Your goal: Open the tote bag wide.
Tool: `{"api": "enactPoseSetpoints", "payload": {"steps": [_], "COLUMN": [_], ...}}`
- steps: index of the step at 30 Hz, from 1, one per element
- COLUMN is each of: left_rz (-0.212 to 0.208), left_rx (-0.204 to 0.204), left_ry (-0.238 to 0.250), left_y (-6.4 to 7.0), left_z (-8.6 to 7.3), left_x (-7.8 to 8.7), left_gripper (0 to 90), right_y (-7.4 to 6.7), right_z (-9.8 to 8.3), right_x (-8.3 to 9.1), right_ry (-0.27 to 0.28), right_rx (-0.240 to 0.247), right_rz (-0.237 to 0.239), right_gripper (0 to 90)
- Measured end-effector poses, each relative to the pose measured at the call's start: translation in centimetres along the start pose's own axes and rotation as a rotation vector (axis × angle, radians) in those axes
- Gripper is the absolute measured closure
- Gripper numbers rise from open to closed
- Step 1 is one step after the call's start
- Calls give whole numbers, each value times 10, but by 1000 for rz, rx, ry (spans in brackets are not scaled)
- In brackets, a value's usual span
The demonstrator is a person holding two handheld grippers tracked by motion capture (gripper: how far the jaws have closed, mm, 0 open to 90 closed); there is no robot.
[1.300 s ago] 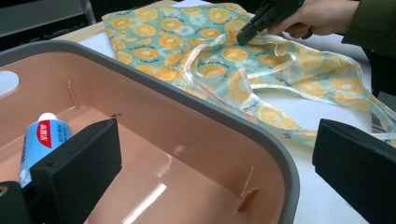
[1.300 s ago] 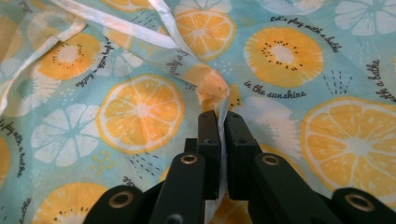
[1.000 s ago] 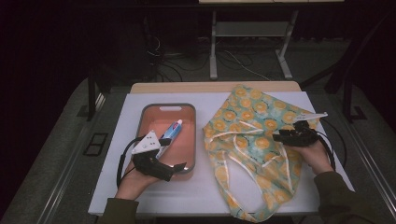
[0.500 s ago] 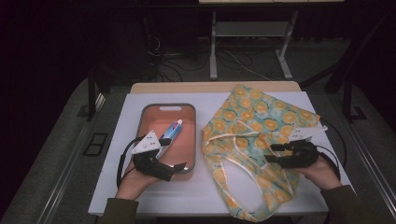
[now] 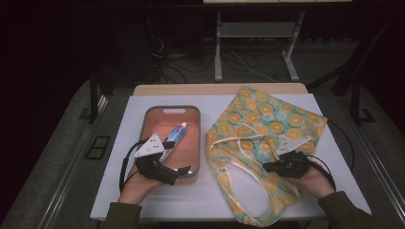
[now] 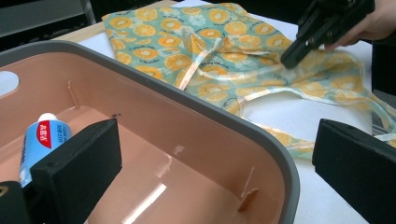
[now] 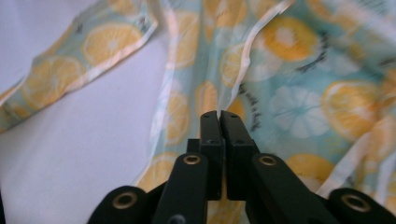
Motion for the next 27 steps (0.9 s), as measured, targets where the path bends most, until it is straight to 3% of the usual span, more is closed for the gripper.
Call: {"api": "enactPoseSetpoints", "payload": {"steps": [3, 6, 11, 19, 27], "left_rz": [2, 3, 5, 4, 5], "left_rx": [1, 1, 0, -1, 0], "left_ry": [-1, -1, -4, -4, -5], "left_y": [0, 0, 0, 0, 0], "left_z": [0, 0, 0, 0, 0], "left_x": [0, 0, 0, 0, 0], "left_gripper": [0, 0, 0, 0, 0], "right_y": [8, 20, 43, 51, 42], "right_z": [5, 6, -5, -18, -1], "right_x": [10, 15, 4, -12, 10], "right_ry": [47, 58, -16, -95, 41], "right_rx": [-7, -22, -59, -81, -129], "right_rz": [-34, -97, -166, -172, -127], "right_gripper": [886, 885, 885, 844, 591]}}
Point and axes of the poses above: each handheld gripper's, and its own axes: x roughly backward along the jaws, z roughly out of its top, y roughly to its right, the point moved 5 cm from there along -x, roughly forward along the jaws
